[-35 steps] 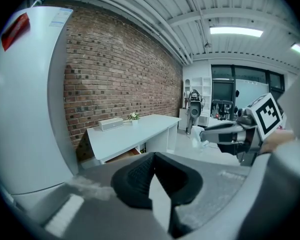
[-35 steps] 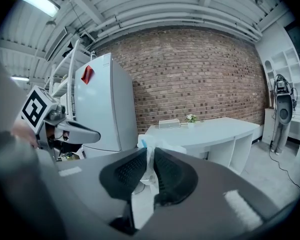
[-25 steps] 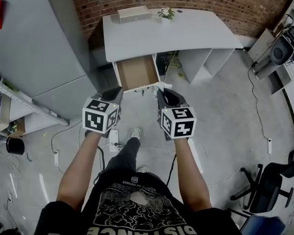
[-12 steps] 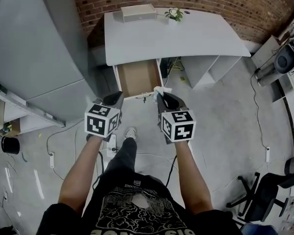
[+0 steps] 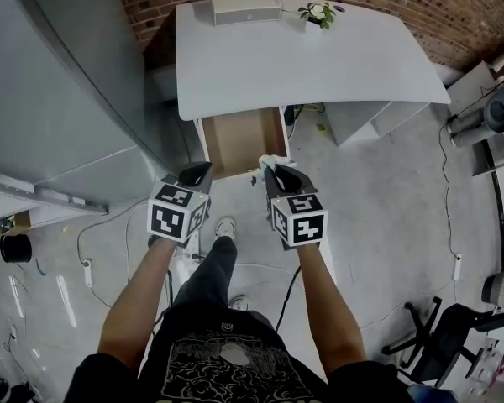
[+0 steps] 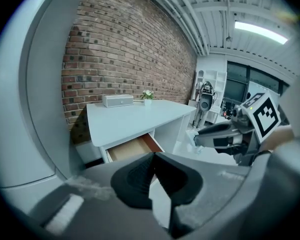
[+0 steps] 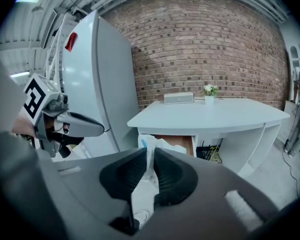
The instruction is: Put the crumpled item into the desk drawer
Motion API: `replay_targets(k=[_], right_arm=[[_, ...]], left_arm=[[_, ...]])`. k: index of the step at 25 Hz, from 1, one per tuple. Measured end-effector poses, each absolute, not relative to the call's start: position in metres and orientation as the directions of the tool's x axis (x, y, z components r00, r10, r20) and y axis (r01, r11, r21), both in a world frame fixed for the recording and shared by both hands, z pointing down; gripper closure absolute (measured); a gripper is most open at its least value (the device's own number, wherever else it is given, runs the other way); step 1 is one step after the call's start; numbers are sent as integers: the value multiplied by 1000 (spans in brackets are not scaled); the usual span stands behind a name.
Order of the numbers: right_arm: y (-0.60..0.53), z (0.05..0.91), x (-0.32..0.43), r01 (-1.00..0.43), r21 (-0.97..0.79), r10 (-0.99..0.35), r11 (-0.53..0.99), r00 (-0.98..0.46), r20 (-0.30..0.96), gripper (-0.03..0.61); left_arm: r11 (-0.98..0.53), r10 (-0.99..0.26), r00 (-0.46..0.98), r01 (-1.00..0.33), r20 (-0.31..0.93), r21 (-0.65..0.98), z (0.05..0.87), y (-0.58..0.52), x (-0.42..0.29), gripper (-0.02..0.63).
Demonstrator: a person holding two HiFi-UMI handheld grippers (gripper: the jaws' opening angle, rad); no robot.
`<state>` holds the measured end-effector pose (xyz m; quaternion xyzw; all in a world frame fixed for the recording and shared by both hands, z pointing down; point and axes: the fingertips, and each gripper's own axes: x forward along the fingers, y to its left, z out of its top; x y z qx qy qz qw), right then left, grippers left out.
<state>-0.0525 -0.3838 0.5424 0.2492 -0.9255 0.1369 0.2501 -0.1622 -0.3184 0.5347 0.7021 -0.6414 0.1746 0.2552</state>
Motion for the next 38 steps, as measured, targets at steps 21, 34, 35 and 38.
replay_targets(k=[21, 34, 35, 38], right_arm=[[-445, 679, -117, -492, -172, -247, 854, -672, 698, 532], [-457, 734, -141, -493, -195, -188, 848, -622, 760, 526], [-458, 734, -143, -495, -197, -188, 846, -623, 759, 526], [-460, 736, -144, -501, -210, -182, 840, -624, 760, 513]], left_arm=[[-51, -705, 202, -971, 680, 235, 645, -388, -200, 611], [-46, -670, 240, -958, 703, 283, 681, -406, -216, 611], [-47, -667, 242, -958, 704, 284, 682, -407, -216, 611], [-47, -661, 248, -956, 709, 291, 686, -409, -216, 611]])
